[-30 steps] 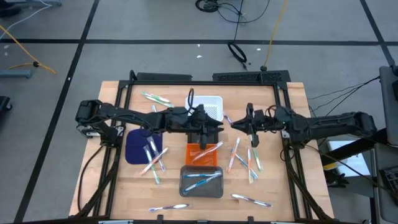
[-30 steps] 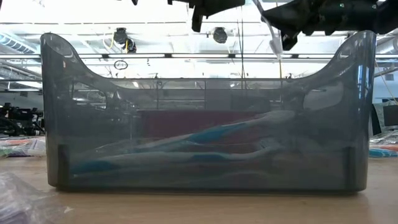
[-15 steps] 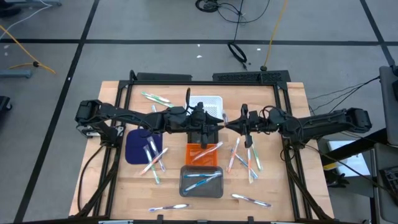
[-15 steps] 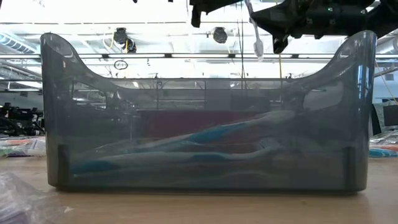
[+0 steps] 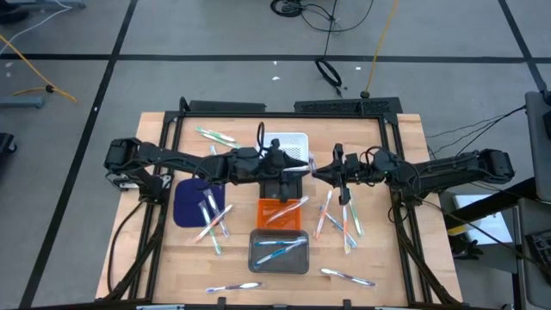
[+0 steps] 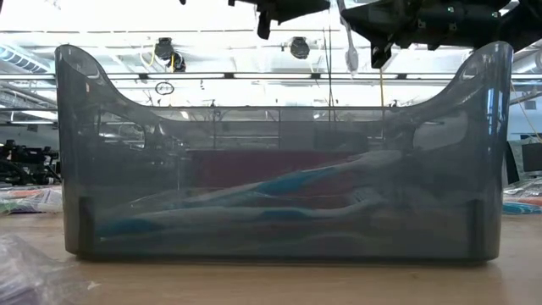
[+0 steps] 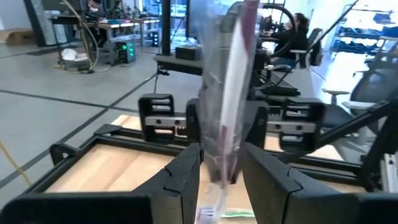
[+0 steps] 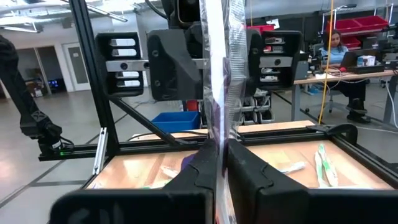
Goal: Pick & Place Toothbrushes
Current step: Put the top right violet toothbrush into the black bin
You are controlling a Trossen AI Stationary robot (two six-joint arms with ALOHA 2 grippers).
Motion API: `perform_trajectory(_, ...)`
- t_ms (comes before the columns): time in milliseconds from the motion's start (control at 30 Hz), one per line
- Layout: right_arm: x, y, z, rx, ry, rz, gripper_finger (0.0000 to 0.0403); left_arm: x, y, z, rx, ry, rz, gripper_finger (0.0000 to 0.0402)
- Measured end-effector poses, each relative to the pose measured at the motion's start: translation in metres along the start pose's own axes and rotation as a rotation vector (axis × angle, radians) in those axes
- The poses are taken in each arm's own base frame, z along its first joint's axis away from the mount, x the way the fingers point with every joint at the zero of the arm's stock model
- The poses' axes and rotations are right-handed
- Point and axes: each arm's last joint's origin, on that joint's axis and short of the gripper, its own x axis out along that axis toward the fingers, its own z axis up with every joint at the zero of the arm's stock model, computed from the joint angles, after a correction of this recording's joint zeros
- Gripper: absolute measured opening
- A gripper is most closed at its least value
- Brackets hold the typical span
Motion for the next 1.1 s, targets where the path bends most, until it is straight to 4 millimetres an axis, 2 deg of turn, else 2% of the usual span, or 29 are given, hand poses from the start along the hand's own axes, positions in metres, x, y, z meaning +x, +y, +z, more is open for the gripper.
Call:
perform_trajectory(467, 0.009, -0.003, -0.014, 0.031, 0.047, -0.008, 0.0009, 0.000, 0.003, 0.002, 0.002, -0.021, -0.003, 0.0117)
perform_trajectory(567, 0.010, -0.003, -0.015, 0.031, 0.048, -0.008, 0.0010, 0.000, 0.003, 0.002, 0.000, -0.015, -0.001, 0.0091)
perform_trajectory(700, 0.010, -0.003, -0.015, 0.031, 0.053, -0.008, 0.0030, 0.000, 0.003, 0.001, 0.011, -0.010, -0.010, 0.0017)
perform_trajectory(1100, 0.009, -0.004, -0.020, 0.004, 0.110, -0.015, 0.0105, -0.003, 0.004, -0.008, 0.010, 0.117, -0.010, 0.0006)
